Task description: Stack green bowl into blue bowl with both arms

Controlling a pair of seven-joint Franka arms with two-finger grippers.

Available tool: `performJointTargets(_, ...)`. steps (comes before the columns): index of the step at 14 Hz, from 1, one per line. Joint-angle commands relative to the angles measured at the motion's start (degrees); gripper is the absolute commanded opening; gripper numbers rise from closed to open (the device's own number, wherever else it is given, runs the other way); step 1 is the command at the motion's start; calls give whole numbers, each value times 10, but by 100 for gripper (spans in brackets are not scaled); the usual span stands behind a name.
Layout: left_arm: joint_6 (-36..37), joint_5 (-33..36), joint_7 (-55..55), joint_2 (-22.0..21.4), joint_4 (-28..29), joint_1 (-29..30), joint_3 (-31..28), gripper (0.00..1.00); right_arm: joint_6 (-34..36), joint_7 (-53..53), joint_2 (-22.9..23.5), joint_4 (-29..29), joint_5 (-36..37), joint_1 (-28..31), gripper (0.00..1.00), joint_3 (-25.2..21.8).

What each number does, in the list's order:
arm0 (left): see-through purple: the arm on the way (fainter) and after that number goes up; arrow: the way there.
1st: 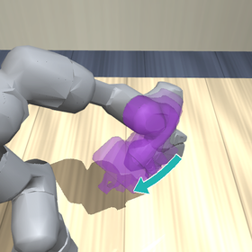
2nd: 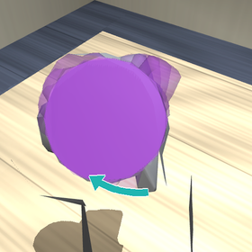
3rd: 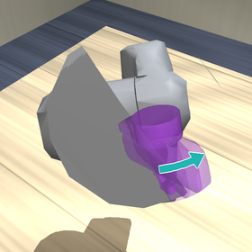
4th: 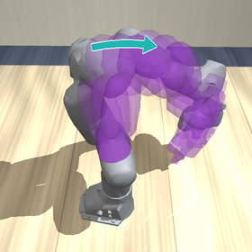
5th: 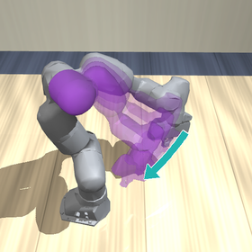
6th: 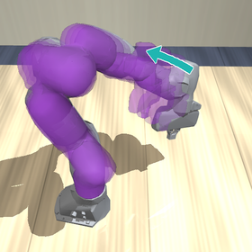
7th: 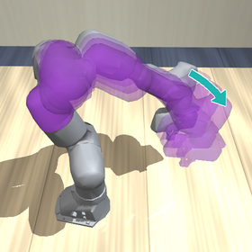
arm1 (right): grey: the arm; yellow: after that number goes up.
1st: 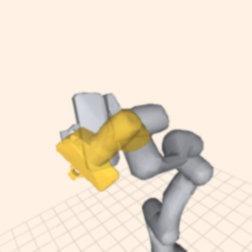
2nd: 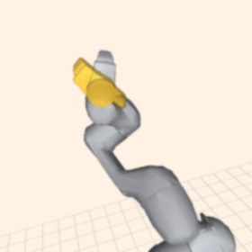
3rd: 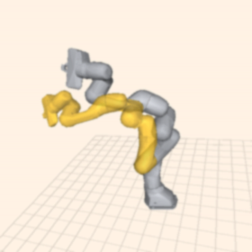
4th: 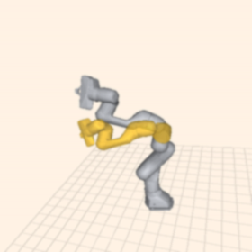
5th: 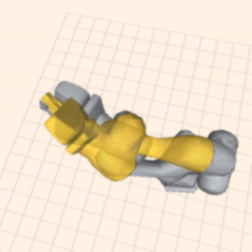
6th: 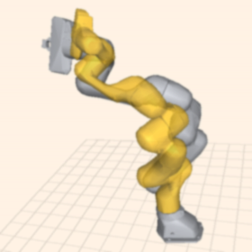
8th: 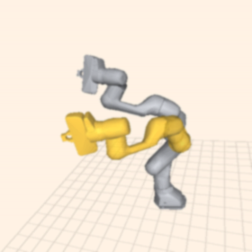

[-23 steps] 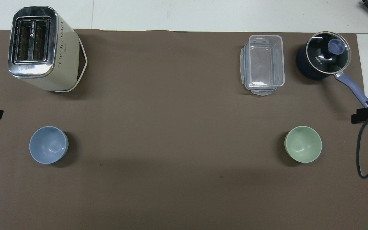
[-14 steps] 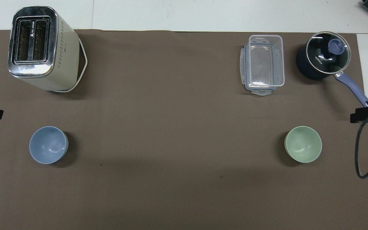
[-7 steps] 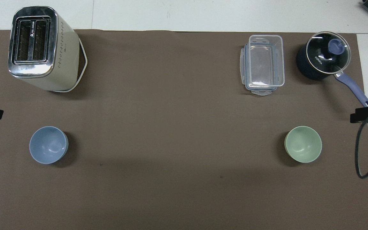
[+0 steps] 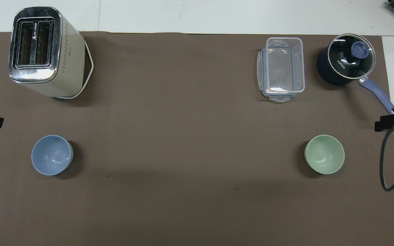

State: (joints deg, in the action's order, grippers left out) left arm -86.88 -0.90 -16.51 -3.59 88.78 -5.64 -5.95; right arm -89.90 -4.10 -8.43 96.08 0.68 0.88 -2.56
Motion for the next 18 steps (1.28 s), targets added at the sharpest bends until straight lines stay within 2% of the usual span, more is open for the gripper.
performJointTargets(1,5,0,-8,2,-9,5,1,100,-8,17,-4,4,-1,3,100,3)
performJointTargets(8,5,-1,-10,18,-26,5,1,100,-8,17,-4,3,0,3,100,3)
performJointTargets(18,0,-2,-6,14,-25,5,1,100,-8,17,-4,3,0,3,100,3)
